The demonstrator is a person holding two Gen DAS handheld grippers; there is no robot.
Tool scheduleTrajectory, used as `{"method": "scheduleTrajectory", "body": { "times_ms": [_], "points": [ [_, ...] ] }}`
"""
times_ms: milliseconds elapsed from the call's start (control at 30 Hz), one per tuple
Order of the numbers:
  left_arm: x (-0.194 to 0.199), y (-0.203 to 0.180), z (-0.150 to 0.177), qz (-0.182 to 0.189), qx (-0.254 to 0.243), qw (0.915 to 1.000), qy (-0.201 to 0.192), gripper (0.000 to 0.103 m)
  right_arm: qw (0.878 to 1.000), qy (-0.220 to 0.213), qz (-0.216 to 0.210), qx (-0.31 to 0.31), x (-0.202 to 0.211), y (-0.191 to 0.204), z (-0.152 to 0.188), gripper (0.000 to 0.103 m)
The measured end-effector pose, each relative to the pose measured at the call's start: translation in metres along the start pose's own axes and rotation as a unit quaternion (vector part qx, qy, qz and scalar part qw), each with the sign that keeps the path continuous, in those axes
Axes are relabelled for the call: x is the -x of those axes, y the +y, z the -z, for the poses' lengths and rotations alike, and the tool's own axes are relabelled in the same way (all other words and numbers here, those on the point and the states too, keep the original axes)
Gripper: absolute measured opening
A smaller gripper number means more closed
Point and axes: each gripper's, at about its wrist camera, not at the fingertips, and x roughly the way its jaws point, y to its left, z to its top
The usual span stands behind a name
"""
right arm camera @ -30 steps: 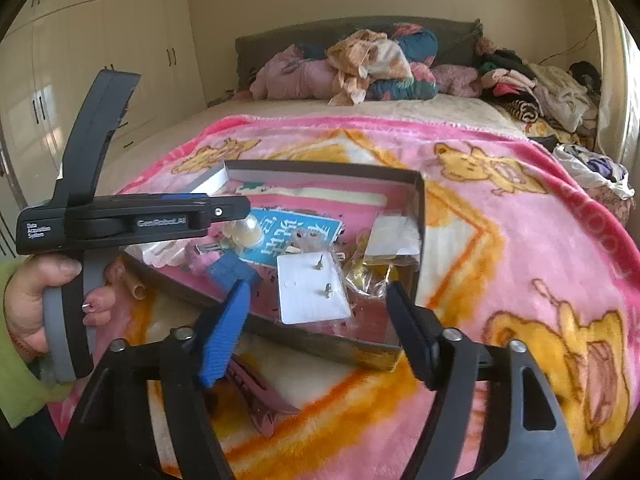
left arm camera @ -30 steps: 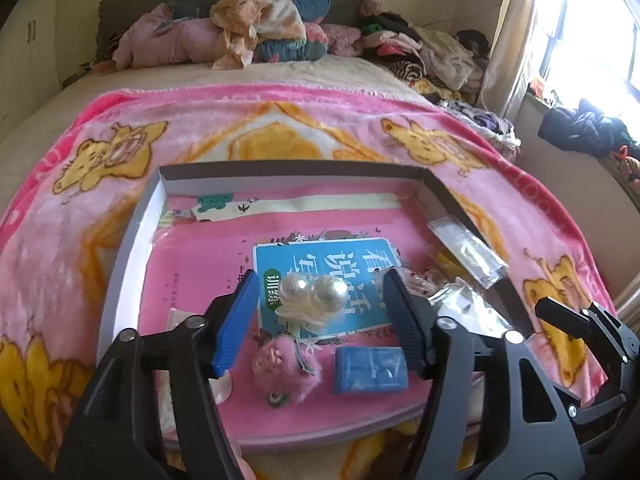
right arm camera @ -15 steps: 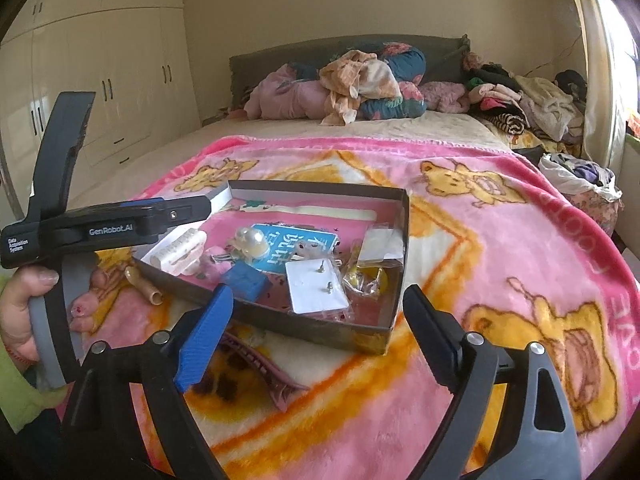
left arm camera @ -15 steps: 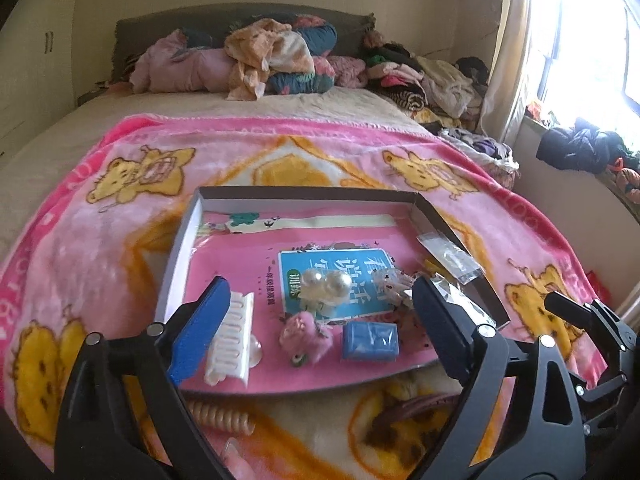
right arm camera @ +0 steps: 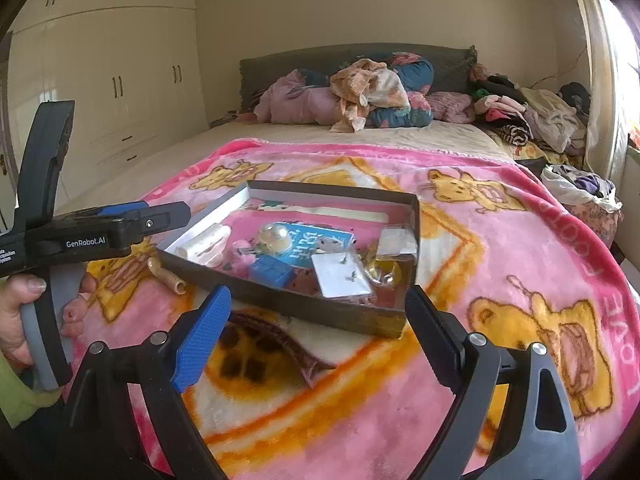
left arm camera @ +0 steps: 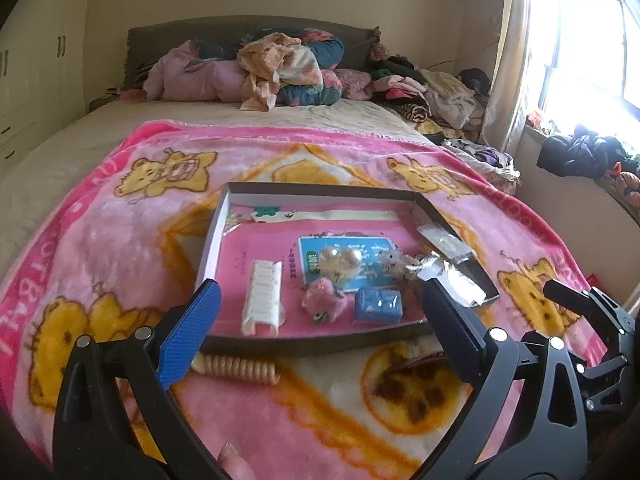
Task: Organize jewelry
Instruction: 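Withdraw both tools toward the spiral hair tie and brown claw clip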
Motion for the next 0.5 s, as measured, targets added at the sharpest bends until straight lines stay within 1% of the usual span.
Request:
{"method": "scheduleTrajectory", "body": {
  "times_ms": [500],
  "points": [
    [0.019,0.019,0.028,-0.017,-0.001,0.9998,0.013,0.091,0.999,0.022,-0.018,0.017,0.001,0.025,0.02,0.086]
  ]
}}
